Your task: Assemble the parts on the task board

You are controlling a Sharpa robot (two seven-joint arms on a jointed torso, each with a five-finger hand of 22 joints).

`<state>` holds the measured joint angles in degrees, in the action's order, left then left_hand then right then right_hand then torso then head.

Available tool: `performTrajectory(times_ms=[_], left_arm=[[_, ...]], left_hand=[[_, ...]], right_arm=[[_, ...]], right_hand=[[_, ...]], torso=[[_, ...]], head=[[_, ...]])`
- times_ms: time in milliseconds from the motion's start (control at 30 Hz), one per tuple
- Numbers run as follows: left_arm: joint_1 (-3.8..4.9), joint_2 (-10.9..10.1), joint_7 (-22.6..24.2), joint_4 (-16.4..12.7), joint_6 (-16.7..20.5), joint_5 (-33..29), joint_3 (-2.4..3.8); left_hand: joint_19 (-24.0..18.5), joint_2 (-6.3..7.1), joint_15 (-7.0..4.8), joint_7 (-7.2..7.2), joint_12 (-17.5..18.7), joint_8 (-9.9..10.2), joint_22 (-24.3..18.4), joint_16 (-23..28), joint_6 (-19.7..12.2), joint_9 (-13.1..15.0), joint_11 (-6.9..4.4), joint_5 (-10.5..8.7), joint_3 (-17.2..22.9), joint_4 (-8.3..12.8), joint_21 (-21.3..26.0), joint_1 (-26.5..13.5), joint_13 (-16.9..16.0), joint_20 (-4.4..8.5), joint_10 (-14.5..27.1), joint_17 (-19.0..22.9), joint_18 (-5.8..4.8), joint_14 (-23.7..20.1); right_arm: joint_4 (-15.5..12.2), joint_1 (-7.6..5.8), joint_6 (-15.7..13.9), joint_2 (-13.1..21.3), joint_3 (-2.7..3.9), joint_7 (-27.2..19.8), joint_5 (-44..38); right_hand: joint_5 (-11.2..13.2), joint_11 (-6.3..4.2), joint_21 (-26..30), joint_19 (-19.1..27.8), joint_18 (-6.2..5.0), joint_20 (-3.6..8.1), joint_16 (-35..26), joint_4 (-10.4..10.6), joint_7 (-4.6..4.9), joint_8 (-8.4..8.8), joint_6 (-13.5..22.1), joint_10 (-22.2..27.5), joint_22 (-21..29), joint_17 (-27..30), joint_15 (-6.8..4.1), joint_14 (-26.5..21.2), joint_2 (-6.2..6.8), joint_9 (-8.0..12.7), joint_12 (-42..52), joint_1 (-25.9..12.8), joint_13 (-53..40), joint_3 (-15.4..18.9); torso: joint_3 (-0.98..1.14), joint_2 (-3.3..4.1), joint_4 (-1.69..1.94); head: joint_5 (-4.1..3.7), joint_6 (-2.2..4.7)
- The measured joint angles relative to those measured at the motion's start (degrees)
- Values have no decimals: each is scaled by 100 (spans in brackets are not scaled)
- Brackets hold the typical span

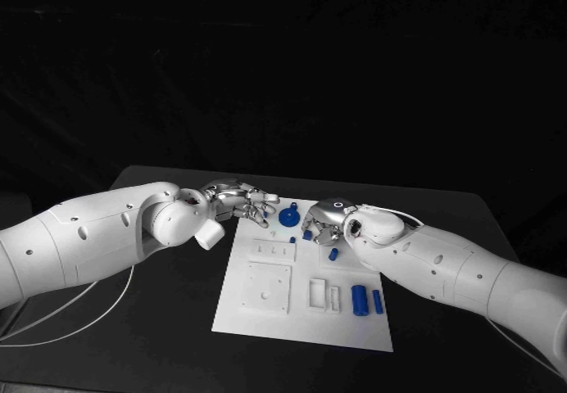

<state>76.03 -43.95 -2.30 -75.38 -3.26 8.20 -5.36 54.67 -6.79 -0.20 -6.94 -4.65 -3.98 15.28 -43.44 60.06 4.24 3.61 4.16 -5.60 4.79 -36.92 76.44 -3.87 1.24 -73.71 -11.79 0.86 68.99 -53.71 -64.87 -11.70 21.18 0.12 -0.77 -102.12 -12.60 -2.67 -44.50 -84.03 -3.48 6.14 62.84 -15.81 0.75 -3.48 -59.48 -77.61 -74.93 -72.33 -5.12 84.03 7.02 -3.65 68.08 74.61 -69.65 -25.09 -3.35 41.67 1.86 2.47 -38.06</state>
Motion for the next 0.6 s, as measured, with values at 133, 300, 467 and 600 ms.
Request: performTrajectory(times_ms=[133, 300, 467, 600], left_arm=[[0, 0, -1, 1, -4, 1, 0], [0, 5, -3, 8, -10, 3, 0], [0, 8, -5, 13, -14, 4, 0], [0, 11, -7, 13, -17, 5, 0]], left_hand=[[0, 0, 0, 0, 0, 0, 0, 0, 0, 0, 0, 0, 0, 0, 0, 0, 0, 0, 0, 0, 0, 0], [0, 0, 0, 0, 0, 0, 0, 0, 0, 0, 0, 0, 0, 0, 0, 0, 0, 0, 0, 0, 0, 0], [0, 0, 0, 0, 0, 0, 1, 0, 0, 0, 0, 0, 0, 0, 0, 0, 0, 0, 0, 0, 0, 0], [0, 0, 0, 0, 0, 0, 1, 0, 0, 0, 0, 0, 0, 0, 0, 0, 0, 0, 0, 0, 0, 0]], right_arm=[[-1, 0, 17, -5, -1, -6, -20], [4, -2, 43, -17, -2, -13, -34], [14, -2, 50, -27, -3, -15, -43], [20, -2, 38, -34, -5, -13, -43]], right_hand=[[0, 0, 0, 20, -1, 20, 0, -8, -6, 0, -6, 0, 0, 0, -20, -20, 0, 0, 0, 0, 0, -87], [0, -31, 0, 21, -1, 20, 0, -9, 10, 0, -61, 31, 0, 0, -21, -22, 0, 0, 0, 0, 4, -166], [205, -31, 0, 21, -1, 21, 0, 10, 83, 0, -250, 31, 1, 0, -21, -22, -53, 0, 1, -54, 6, -179], [680, 5, 0, 21, 0, 20, 0, 161, 135, 0, -506, 40, 1, 0, -21, -22, -76, 0, 49, -76, -19, 142]], torso=[[0, 0, 1], [1, 1, 5], [1, 1, 2], [1, 1, -2]], head=[[1, -4], [1, -12], [1, -23], [1, -21]])
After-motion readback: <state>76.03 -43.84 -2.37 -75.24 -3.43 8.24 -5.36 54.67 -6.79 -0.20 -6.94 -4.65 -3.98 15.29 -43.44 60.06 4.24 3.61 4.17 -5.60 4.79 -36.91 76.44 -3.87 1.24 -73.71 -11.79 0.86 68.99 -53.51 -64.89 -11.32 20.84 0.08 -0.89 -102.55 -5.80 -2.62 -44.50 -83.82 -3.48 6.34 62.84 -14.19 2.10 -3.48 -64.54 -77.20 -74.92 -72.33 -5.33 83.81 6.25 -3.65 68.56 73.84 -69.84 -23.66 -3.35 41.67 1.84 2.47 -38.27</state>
